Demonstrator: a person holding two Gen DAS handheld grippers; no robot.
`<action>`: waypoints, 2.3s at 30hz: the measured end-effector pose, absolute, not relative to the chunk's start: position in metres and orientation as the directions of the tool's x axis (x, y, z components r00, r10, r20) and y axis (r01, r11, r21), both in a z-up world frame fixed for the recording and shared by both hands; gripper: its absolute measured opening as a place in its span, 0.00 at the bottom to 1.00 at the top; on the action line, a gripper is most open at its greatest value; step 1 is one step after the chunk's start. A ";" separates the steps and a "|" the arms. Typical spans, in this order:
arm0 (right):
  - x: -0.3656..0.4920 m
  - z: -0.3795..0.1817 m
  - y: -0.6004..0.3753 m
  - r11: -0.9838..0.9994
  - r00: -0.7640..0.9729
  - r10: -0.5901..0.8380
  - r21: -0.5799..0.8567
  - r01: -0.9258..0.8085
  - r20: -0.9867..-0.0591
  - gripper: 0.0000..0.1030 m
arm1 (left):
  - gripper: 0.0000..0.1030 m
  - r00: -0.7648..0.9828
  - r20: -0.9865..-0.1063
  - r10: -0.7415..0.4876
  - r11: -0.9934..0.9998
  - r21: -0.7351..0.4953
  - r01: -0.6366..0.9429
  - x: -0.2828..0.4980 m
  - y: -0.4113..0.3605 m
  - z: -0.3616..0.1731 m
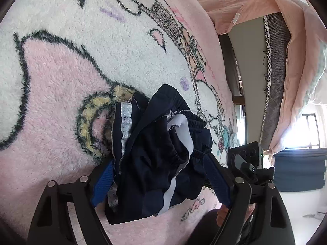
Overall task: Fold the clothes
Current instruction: 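Close both grippers on the edge of the folded pants, then lift the folded navy pants off the rug with both grippers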
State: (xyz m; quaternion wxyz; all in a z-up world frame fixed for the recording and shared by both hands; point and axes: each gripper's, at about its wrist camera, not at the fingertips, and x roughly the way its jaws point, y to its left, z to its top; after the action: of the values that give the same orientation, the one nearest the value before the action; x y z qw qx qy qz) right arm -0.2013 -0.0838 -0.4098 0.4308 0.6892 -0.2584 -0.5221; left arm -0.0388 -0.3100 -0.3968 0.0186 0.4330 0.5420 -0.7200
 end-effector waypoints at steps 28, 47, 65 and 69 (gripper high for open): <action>-0.194 -0.434 -0.045 -0.600 0.216 -0.784 0.800 -0.020 -0.582 0.06 | 0.16 -0.635 -0.685 0.357 -0.414 -0.725 0.550 -0.022 -0.304 -0.401; -0.189 -0.406 -0.061 -0.647 0.181 -0.733 0.754 0.115 -0.656 0.08 | 0.16 -0.662 -0.659 0.356 -0.478 -0.737 0.477 -0.034 -0.294 -0.373; -0.187 -0.358 -0.056 -0.643 0.100 -0.733 0.733 0.224 -0.673 0.08 | 0.15 -0.694 -0.610 0.382 -0.490 -0.771 0.408 -0.042 -0.287 -0.346; -0.187 -0.346 -0.056 -0.642 0.082 -0.731 0.724 0.251 -0.677 0.08 | 0.15 -0.695 -0.602 0.392 -0.497 -0.775 0.390 -0.047 -0.283 -0.338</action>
State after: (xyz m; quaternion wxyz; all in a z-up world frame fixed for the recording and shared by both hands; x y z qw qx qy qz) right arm -0.1871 -0.0564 -0.3462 0.3777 0.6311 -0.1902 -0.6503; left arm -0.0474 -0.2827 -0.3382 -0.0007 0.3902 0.5014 -0.7722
